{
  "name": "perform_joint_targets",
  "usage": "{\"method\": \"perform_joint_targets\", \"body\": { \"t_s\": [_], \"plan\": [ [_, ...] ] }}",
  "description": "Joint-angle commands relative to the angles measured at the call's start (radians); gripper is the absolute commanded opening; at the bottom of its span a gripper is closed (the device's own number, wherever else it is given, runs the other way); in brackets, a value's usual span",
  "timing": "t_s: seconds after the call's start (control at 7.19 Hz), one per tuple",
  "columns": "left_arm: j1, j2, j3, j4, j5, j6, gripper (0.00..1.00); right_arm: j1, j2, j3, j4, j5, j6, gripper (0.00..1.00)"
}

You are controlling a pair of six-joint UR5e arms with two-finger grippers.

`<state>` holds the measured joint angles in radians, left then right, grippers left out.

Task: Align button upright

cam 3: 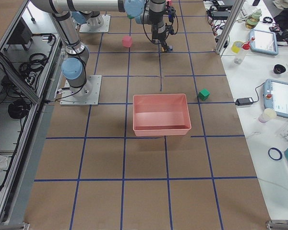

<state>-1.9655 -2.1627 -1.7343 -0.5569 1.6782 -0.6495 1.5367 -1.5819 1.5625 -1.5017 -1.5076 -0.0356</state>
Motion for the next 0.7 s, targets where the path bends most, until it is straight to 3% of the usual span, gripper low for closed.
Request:
{"method": "perform_joint_targets", "body": {
  "t_s": [0.0, 0.56],
  "plan": [
    [-0.001, -0.003, -0.002, 0.0, 0.043, -0.001, 0.68, 0.002, -0.001, -0.01, 0.014, -0.044, -0.001, 1.0],
    [0.001, -0.003, -0.001, 0.002, 0.071, -0.004, 0.67, 0.0, -0.012, -0.006, 0.034, -0.071, -0.003, 1.0]
  ]
}}
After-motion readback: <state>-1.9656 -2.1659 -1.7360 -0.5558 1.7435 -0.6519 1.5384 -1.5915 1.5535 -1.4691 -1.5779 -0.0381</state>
